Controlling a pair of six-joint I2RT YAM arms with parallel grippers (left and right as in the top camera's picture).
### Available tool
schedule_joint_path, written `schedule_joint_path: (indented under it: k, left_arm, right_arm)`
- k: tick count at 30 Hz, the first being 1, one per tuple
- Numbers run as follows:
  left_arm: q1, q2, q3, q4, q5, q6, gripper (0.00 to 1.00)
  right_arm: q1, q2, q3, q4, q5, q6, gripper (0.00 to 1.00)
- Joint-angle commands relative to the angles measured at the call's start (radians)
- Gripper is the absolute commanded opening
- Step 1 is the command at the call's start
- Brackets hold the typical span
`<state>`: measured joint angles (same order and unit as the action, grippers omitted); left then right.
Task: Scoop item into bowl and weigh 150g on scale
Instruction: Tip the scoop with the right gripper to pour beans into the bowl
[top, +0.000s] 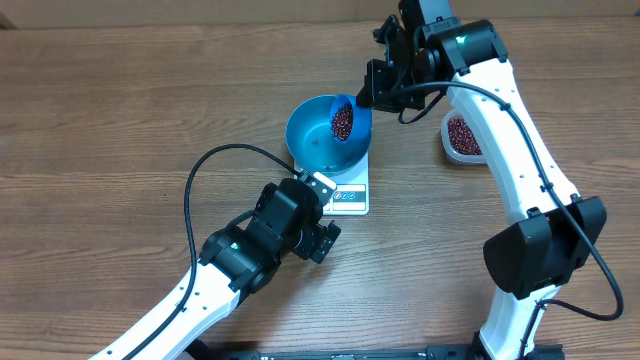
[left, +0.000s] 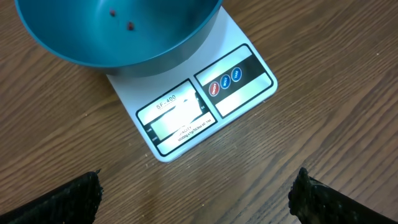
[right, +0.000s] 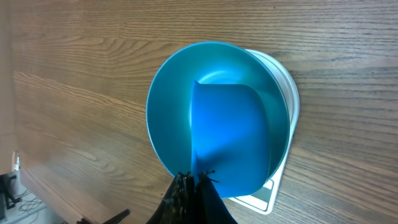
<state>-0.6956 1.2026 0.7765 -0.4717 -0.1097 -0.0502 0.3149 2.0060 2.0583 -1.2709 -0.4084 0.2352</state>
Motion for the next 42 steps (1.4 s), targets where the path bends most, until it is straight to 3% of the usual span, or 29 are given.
schedule_joint_path:
  k: [1, 13, 24, 42]
  left_arm:
    - [0.002, 0.006, -0.009, 0.0, -0.013, -0.006, 1.0]
    - [0.002, 0.006, -0.009, 0.0, -0.013, -0.006, 1.0]
    - [0.002, 0.006, -0.009, 0.0, -0.013, -0.006, 1.0]
    - [0.002, 0.006, -0.009, 0.0, -0.013, -0.006, 0.99]
  right_arm:
    - [0.005, -0.001, 0.034, 0.019, 0.016, -0.008, 0.04]
    - [0.048, -0.001, 0.034, 0.034, 0.066, 0.001, 0.04]
    - [0.117, -0.001, 0.034, 0.035, 0.242, 0.031, 0.04]
    - [0.119, -0.001, 0.034, 0.035, 0.261, 0.058, 0.04]
